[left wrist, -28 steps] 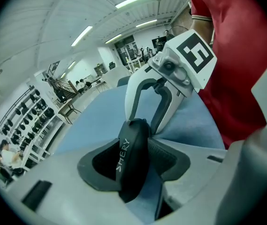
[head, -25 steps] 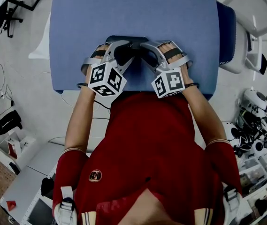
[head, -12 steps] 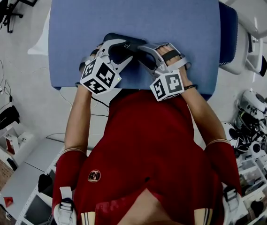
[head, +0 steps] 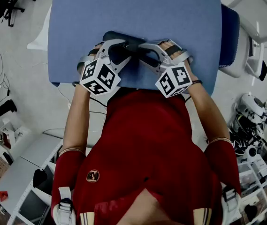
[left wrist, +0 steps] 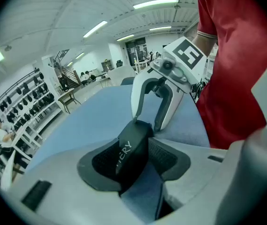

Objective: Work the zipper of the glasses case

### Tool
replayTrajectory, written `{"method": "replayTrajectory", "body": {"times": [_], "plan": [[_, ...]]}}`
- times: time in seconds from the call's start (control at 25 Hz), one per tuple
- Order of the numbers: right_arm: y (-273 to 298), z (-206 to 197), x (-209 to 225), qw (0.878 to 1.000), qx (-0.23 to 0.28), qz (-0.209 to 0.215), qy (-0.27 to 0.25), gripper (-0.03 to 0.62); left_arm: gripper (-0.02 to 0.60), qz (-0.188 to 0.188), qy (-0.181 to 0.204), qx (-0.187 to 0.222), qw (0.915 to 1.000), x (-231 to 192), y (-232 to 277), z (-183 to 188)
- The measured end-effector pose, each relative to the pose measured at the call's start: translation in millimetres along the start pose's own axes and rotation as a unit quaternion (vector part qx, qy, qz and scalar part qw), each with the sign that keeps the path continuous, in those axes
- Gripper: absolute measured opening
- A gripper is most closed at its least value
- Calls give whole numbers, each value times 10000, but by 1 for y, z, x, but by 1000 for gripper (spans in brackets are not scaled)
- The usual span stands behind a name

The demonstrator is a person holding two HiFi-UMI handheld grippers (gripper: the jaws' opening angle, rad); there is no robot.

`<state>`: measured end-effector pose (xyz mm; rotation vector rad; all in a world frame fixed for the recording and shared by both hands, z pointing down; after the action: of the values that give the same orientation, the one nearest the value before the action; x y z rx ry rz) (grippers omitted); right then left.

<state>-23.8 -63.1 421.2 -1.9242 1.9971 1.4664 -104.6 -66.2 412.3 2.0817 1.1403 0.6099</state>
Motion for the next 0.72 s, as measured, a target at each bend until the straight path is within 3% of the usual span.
{"method": "replayTrajectory", "body": {"times": [0.4, 0.72], "plan": [[-23, -45, 31, 9888, 788, 1189, 430, 147, 178, -40, -205, -10, 9998, 0, 2, 5], [-3, -72, 55, 9709, 977, 2179, -157, 118, 178, -33, -246, -118, 9996, -2, 6, 4]]}}
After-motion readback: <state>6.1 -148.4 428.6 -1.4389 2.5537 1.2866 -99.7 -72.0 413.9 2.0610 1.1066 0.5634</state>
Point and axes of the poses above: the fingertips, and each gripper's own axes: y forward along the fingers, x to its right, z out of its top, the point moved 5 cm from there along -y, backward along the fingers, and after that the axes turned 10 degrees about -y, right-handed, at the moved point
